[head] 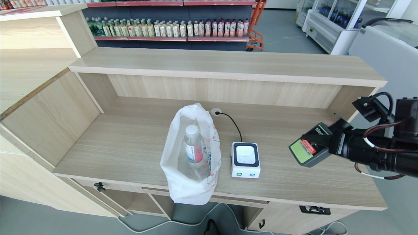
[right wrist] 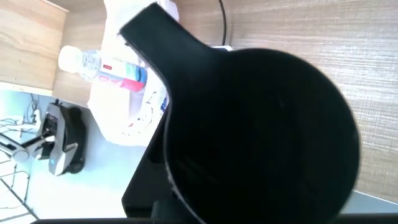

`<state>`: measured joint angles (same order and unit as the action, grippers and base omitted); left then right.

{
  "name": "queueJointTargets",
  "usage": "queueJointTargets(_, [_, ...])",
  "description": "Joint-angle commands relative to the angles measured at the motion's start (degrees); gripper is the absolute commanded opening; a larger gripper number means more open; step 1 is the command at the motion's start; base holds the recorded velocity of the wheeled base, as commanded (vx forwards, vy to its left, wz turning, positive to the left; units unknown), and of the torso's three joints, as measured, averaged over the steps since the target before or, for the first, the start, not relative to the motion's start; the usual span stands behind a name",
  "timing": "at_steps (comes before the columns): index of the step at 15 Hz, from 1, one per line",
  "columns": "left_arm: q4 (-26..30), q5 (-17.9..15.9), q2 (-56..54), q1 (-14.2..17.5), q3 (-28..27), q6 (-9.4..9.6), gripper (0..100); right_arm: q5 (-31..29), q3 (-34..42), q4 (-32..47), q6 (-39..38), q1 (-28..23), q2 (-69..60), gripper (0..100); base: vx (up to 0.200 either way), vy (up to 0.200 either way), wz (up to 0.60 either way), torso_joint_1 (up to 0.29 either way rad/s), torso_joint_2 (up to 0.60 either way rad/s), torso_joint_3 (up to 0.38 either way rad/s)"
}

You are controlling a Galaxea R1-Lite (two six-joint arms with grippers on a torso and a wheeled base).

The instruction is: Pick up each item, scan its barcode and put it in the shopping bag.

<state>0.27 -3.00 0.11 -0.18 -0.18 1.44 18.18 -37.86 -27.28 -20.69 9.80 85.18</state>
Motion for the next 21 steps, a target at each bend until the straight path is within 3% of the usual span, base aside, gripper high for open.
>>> queueJointTargets(1, [0.0, 0.01, -0.02, 0.01, 0.01, -0.03, 0, 0.37, 0.25, -0.49, 1.18, 0.04, 3.15, 0, 0.0, 0.0, 0.0, 0.0, 0.0, 0.0])
queueJointTargets(9, [0.0, 0.01, -0.02, 0.01, 0.01, -0.03, 0, -0.77, -1.07, -6.73, 1.53, 6.63, 10.54, 0, 0.0, 0.0, 0.0, 0.0, 0.0, 0.0])
queueJointTargets(13, [0.0, 0.01, -0.02, 0.01, 0.01, -0.03, 0, -4.55, -1.16, -10.25, 1.7, 7.34, 14.32, 0, 0.0, 0.0, 0.0, 0.0, 0.0, 0.0])
queueJointTargets(21, [0.0, 0.01, -0.02, 0.01, 0.01, -0.03, 0, -4.64, -1.51, -14.47, 1.44, 9.53, 17.74, 0, 0.0, 0.0, 0.0, 0.0, 0.0, 0.0])
